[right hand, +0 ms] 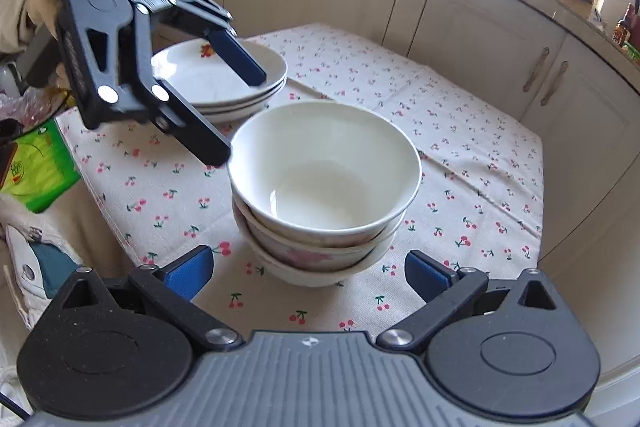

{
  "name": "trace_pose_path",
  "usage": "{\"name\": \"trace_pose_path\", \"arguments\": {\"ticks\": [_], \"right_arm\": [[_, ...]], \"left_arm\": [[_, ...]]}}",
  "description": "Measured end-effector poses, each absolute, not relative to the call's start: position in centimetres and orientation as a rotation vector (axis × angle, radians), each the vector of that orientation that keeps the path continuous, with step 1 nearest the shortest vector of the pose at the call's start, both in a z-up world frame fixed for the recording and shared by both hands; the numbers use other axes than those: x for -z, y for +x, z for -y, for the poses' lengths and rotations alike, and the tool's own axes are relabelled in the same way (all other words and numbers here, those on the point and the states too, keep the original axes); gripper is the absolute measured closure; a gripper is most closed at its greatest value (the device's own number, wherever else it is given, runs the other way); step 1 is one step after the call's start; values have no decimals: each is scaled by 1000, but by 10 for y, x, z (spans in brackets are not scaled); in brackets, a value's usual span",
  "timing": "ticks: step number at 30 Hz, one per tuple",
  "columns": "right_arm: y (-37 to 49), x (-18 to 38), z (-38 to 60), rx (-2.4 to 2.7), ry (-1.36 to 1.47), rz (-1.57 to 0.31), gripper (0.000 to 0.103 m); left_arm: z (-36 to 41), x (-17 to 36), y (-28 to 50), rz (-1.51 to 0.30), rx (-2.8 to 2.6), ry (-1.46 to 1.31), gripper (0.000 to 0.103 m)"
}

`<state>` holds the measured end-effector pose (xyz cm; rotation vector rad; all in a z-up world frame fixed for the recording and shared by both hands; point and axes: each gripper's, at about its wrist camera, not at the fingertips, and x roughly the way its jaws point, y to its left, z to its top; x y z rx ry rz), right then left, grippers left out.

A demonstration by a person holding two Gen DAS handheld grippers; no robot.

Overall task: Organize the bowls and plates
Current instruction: 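Grip the bowl stack rim with the right tool while the left tool keeps holding it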

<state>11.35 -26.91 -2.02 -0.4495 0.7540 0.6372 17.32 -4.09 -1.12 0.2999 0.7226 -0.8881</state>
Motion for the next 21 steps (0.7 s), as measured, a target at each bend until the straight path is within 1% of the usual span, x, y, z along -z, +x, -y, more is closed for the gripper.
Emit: {"name": "trace_pose_path", "arguments": {"ticks": [8, 17, 21], "right_arm": [[139, 36, 276, -653, -424, -813, 0], [156, 43, 281, -736, -414, -853, 1], [160, 42, 281, -780, -426, -857, 1]], "left_arm": [[58, 38, 175, -794, 992, 475, 5], [84, 59, 198, -837, 1091, 551, 6], [90, 62, 204, -843, 1130, 583, 10]]}}
